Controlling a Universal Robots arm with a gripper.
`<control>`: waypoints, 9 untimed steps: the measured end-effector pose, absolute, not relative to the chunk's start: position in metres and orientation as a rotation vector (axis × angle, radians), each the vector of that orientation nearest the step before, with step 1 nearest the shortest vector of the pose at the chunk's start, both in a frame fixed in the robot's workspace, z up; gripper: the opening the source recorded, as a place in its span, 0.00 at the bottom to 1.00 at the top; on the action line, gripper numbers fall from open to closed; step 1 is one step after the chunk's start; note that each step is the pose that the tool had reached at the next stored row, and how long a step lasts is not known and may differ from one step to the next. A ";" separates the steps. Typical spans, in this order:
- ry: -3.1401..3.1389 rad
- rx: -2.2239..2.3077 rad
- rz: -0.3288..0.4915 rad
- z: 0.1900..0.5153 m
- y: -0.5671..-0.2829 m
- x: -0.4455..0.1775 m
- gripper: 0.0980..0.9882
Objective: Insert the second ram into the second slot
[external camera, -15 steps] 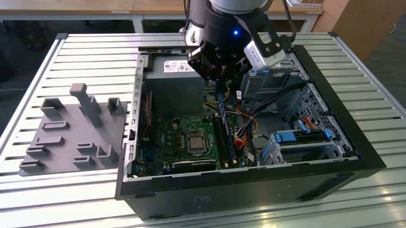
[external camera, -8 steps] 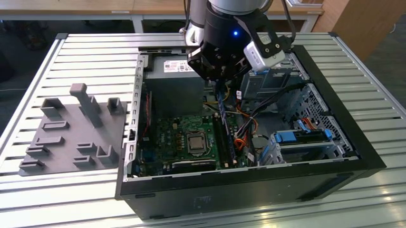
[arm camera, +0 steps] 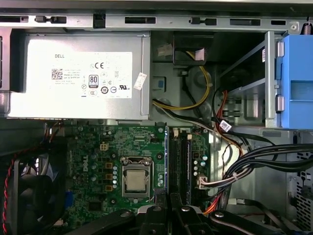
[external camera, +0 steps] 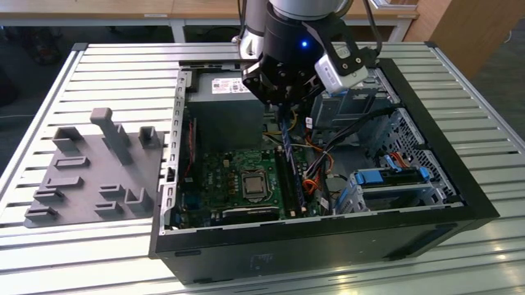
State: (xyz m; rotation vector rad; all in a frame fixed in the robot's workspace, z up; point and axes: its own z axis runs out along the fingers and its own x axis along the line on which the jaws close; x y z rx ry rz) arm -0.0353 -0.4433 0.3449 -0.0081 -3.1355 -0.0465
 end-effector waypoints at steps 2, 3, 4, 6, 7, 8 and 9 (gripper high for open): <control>-3.134 -0.008 -0.046 0.345 -0.443 -0.035 0.04; -3.134 -0.008 -0.047 0.344 -0.443 -0.035 0.04; -3.133 -0.008 -0.047 0.344 -0.443 -0.035 0.04; -3.132 -0.008 -0.046 0.344 -0.443 -0.035 0.04; -3.131 -0.008 -0.046 0.344 -0.443 -0.035 0.04; -3.130 -0.008 -0.046 0.344 -0.443 -0.035 0.04; -3.130 -0.008 -0.046 0.344 -0.443 -0.035 0.04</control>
